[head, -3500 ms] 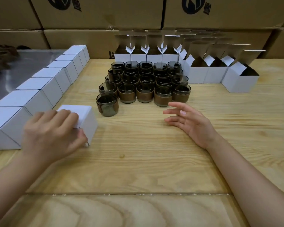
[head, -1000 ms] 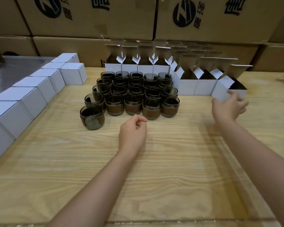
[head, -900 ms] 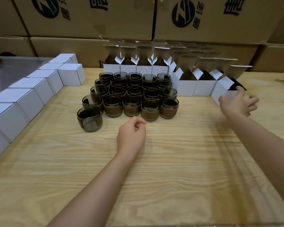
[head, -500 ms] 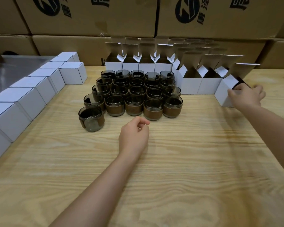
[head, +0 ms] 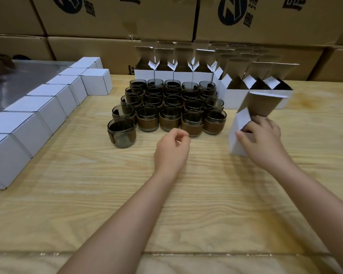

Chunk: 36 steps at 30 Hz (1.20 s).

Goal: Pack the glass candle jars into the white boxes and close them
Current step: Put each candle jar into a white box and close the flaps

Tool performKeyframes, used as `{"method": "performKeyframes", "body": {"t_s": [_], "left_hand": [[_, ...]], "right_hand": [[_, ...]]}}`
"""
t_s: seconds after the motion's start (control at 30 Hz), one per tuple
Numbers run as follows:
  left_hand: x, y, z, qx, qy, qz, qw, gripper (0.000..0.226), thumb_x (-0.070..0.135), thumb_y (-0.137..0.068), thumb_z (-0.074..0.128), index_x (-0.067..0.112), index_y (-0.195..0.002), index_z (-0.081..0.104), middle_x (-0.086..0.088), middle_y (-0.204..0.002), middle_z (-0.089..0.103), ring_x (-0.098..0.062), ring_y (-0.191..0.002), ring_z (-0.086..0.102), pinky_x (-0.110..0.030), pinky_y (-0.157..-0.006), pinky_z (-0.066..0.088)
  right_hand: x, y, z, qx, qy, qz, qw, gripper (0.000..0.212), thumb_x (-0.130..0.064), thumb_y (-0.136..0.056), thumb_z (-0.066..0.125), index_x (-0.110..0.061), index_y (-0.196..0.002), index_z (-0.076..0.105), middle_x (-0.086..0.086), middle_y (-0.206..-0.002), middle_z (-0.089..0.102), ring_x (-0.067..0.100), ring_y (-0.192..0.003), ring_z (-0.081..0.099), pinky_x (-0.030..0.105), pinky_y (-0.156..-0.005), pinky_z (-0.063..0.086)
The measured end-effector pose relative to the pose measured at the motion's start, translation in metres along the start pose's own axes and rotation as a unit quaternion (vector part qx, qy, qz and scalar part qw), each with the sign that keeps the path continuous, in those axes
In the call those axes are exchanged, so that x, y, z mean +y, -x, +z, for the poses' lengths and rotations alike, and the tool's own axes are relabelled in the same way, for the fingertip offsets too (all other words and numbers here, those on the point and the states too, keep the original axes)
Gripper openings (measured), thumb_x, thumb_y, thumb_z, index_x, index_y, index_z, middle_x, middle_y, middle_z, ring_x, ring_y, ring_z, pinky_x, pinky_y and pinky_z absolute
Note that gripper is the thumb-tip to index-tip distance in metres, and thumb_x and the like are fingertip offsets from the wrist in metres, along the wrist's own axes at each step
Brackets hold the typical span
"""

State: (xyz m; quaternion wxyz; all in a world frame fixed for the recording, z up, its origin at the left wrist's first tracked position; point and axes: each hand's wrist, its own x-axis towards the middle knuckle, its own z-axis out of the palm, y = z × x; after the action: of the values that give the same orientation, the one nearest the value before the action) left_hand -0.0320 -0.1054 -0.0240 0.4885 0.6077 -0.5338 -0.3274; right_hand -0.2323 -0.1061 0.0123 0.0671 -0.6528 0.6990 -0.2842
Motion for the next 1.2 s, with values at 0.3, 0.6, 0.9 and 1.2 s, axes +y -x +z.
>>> {"method": "performKeyframes", "body": {"t_s": [0.3, 0.6, 0.9, 1.2], "left_hand": [[0.005, 0.007, -0.002, -0.036, 0.177, 0.082, 0.980, 0.065, 0.063, -0.073, 0.052, 0.024, -0.125, 0.047, -0.004, -0.122, 0.059, -0.012, -0.118, 0.054, -0.037, -0.103, 0.043], [0.000, 0.001, -0.002, -0.039, 0.189, 0.098, 0.976, 0.045, 0.062, -0.068, 0.055, 0.045, -0.108, 0.046, 0.006, -0.114, 0.061, -0.012, -0.112, 0.058, -0.033, -0.095, 0.049], [-0.003, -0.003, 0.001, -0.028, 0.183, 0.089, 0.979, 0.044, 0.045, -0.079, 0.049, 0.032, -0.121, 0.045, 0.020, -0.108, 0.053, 0.007, -0.102, 0.051, -0.007, -0.082, 0.040], [-0.005, -0.005, -0.005, -0.025, 0.328, 0.042, 0.943, 0.043, 0.038, -0.079, 0.029, 0.019, -0.098, 0.062, -0.007, -0.092, 0.064, -0.022, -0.091, 0.058, -0.039, -0.079, 0.046]], "right_hand": [[-0.080, 0.053, 0.039, -0.019, -0.031, -0.107, 0.994, 0.019, -0.037, -0.093, 0.051, -0.023, -0.103, 0.060, -0.008, -0.138, 0.046, 0.020, -0.139, 0.018, 0.045, -0.101, 0.031], [-0.079, 0.054, 0.044, 0.021, -0.125, -0.187, 0.974, 0.036, -0.023, -0.087, 0.046, -0.014, -0.112, 0.069, -0.004, -0.125, 0.057, 0.022, -0.129, 0.036, 0.031, -0.106, 0.029], [-0.057, 0.041, 0.037, 0.177, -0.198, -0.117, 0.957, 0.021, 0.002, -0.089, 0.050, -0.005, -0.097, 0.069, 0.003, -0.099, 0.062, 0.019, -0.092, 0.058, 0.016, -0.079, 0.040], [-0.044, 0.033, 0.041, 0.121, -0.248, -0.119, 0.954, 0.034, 0.009, -0.089, 0.044, -0.008, -0.104, 0.069, -0.004, -0.096, 0.049, 0.015, -0.098, 0.051, 0.005, -0.085, 0.035]]}}
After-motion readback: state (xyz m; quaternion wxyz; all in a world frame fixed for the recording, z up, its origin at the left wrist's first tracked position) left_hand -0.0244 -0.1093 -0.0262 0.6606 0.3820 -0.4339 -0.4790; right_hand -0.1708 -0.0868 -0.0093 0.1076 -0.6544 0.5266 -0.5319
